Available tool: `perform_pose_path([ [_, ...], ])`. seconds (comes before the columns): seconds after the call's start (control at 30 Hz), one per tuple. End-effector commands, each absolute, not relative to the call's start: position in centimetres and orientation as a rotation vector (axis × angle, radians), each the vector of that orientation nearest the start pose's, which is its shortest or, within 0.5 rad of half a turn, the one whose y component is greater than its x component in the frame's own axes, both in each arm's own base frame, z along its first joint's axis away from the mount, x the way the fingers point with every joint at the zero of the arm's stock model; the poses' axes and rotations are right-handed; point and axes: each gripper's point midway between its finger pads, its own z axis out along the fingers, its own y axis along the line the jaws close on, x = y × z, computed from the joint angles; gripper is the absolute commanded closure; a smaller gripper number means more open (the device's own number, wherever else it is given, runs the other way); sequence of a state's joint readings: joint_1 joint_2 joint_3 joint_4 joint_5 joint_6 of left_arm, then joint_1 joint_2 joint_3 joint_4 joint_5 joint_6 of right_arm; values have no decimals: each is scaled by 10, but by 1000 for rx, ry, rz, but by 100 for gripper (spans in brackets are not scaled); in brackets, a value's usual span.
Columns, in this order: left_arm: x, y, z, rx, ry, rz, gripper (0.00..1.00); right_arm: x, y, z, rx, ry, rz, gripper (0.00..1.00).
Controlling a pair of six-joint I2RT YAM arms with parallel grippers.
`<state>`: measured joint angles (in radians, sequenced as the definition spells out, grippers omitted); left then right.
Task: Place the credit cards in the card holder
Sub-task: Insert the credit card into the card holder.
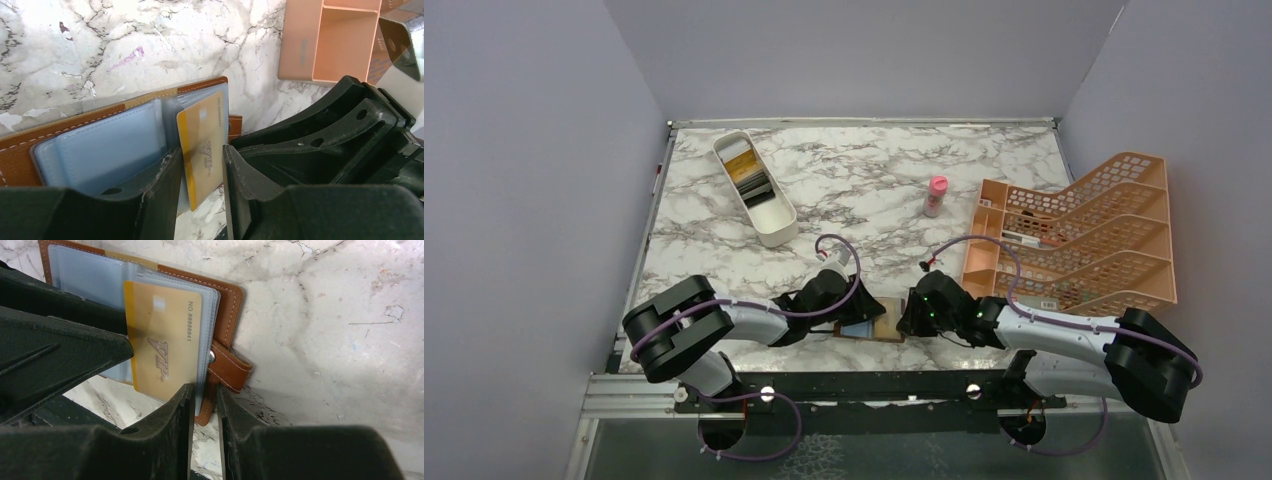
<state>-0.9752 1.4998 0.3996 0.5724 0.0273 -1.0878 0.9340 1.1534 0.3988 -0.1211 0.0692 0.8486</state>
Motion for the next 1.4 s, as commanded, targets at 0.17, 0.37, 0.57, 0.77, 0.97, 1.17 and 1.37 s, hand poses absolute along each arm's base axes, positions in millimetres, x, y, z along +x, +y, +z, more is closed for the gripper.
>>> perform_pose_path([
  [0.17,177,-344,57,-38,2315,-1202,61,144,218,13,-89,2596,593,73],
  [0.37,172,-354,57,21,2312,-1204,59,149,217,12,-101,2593,552,74],
  [0.57,174,-341,63,-48,2277,-1190,59,154,210,19,-84,2563,514,74],
  [0.77,182,-336,71,-61,2259,-1170,58,156,207,27,-80,2542,502,73],
  [0.97,193,-330,72,-19,2296,-1053,55,155,210,40,-89,2536,533,70],
  [1.17,239,-297,103,65,2264,-760,51,157,220,71,-101,2479,622,66],
  [1.37,302,-250,152,79,2216,-579,50,161,239,93,-138,2436,731,63],
])
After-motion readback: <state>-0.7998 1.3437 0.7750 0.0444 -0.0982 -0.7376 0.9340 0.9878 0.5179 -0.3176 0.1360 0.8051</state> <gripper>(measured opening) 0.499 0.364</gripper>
